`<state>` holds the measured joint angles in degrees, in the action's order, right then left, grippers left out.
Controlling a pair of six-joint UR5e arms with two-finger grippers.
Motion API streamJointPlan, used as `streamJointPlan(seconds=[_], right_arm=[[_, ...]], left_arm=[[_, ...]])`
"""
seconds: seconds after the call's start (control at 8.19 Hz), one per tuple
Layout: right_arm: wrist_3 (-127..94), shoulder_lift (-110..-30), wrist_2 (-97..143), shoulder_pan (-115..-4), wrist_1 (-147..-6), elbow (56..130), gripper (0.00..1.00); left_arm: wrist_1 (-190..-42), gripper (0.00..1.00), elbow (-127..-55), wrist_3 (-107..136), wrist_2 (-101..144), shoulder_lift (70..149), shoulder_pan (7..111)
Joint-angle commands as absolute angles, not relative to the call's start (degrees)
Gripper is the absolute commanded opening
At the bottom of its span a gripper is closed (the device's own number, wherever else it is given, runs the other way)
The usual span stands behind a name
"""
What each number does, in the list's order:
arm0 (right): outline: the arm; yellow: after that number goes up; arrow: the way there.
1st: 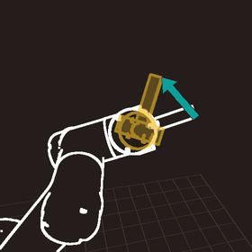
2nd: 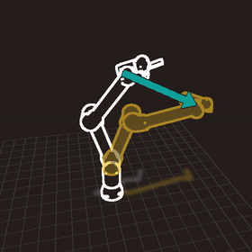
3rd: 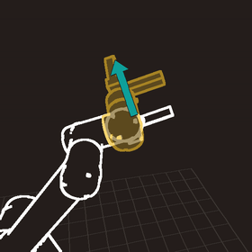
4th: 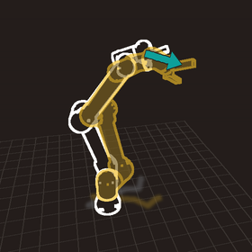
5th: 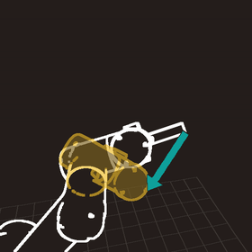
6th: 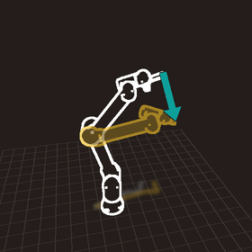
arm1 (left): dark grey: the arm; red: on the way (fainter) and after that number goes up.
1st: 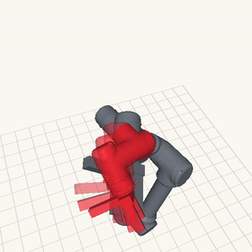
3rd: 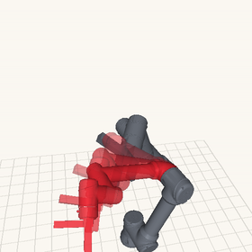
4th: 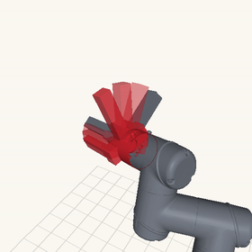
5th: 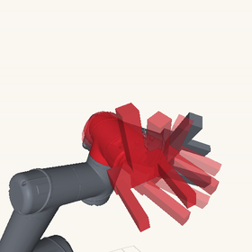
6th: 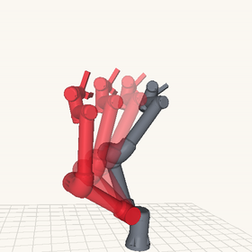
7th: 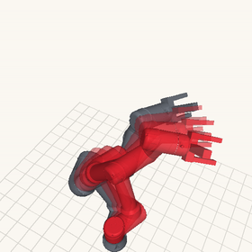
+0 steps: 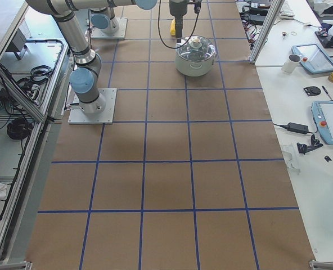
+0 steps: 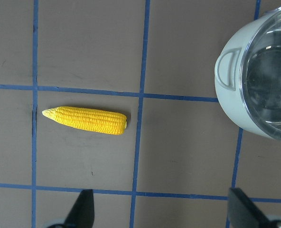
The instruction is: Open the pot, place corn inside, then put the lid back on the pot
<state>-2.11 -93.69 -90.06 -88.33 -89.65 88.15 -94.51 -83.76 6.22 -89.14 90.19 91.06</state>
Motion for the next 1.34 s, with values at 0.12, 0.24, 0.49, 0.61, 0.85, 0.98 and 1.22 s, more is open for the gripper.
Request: streamJointPlan(seconds=[0.12,0.24,0.49,0.61,0.85,0.98,1.22], right_arm=[[-2.0,-93.7,-90.1,-88.3,-89.6,88.2,1.0],[-2.0,-93.7,-90.1,-88.3,-89.6,88.2,1.0],[-2.0,-93.6,-90.1,-88.3,-89.6,88.2,1.0],[-2.0,-93.7,-90.1,-88.3,-89.6,88.2,1.0],[-1.6,-93.6,-90.0,-88.3,-89.6,88.2,1.0],[-1.5,-93.6,-90.0,-88.3,-89.6,88.2,1.0],[-1.5,-93.4,-90.0,-88.3,-89.6,88.2,1.0]], left_arm=[[-97.4,1.0,-83.8,6.2,-91.5,90.2,91.1],[-98.5,1.0,-83.8,7.2,-93.0,90.4,91.1],[-98.0,1.0,-83.8,13.8,-92.8,91.1,91.1],[-97.7,1.0,-83.8,13.8,-92.7,91.7,91.1],[-98.3,1.0,-83.9,14.1,-91.8,91.5,90.0],[-98.4,1.0,-83.8,14.7,-91.9,91.3,90.0],[-98.3,1.0,-83.8,14.6,-92.1,91.5,89.9]])
